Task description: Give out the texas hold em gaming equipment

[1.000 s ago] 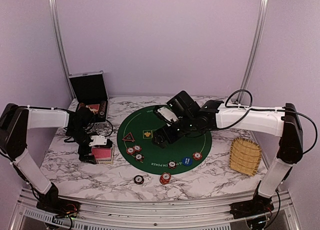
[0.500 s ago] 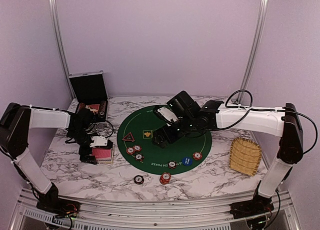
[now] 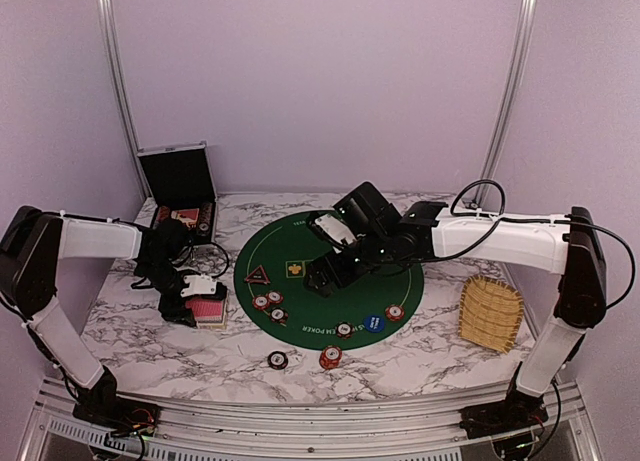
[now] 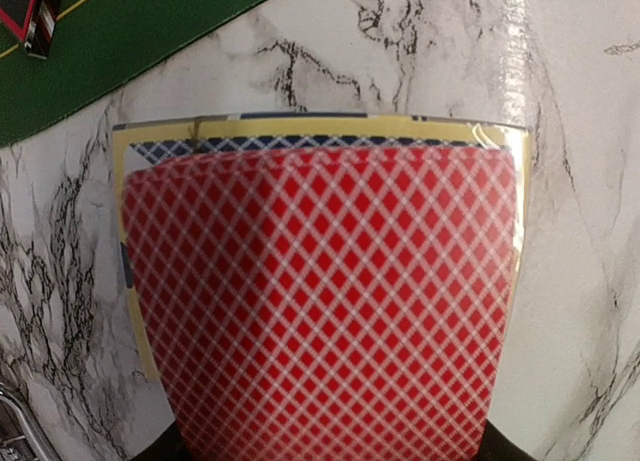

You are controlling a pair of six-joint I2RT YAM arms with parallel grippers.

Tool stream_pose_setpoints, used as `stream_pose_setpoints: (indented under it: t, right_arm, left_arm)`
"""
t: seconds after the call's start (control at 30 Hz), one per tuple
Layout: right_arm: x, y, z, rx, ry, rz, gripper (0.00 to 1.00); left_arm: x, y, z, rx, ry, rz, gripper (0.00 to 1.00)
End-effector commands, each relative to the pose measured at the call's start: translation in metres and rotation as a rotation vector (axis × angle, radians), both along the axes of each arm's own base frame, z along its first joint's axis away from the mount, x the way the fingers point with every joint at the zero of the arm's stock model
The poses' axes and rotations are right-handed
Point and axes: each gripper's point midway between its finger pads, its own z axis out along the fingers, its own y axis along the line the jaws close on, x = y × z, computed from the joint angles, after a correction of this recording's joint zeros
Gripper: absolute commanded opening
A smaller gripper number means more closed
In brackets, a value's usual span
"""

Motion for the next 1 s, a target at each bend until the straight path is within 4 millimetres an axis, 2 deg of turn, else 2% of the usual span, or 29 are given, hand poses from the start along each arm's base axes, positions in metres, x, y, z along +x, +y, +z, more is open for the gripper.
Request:
stream_pose_setpoints:
  t: [0.0, 0.1, 0.33, 0.63, 0.77, 0.97]
  right_arm:
    - [0.004, 0.005, 0.015, 0.051, -0.02, 0.002, 0.99]
    - [0.003, 0.008, 0.012, 0.057, -0.006, 0.009, 0.99]
    - [0.002, 0.013, 0.011, 0.077, 0.008, 0.014, 0.99]
    - [0.0, 0.021, 0.004, 0.105, 0.05, 0.018, 0.99]
    - [0.003, 0.03, 0.002, 0.158, 0.101, 0.013, 0.98]
    - [0.013, 0.049, 0.005, 0.325, 0.241, 0.017, 0.99]
  left_arm:
    - [-0.007, 0.003, -0.005, 0.018, 0.013, -0.007, 0.58]
    - [-0.006, 0.002, -0.001, 0.014, 0.003, -0.007, 0.41]
    - [-0.001, 0.001, 0.011, 0.0, -0.035, 0.013, 0.17]
    - [0.001, -0.008, 0.025, -0.061, -0.055, 0.041, 0.01]
    - [0.003, -0.014, 0.036, -0.1, -0.067, 0.058, 0.0]
    - [0.01, -0.031, 0.069, -0.174, -0.091, 0.071, 0.0]
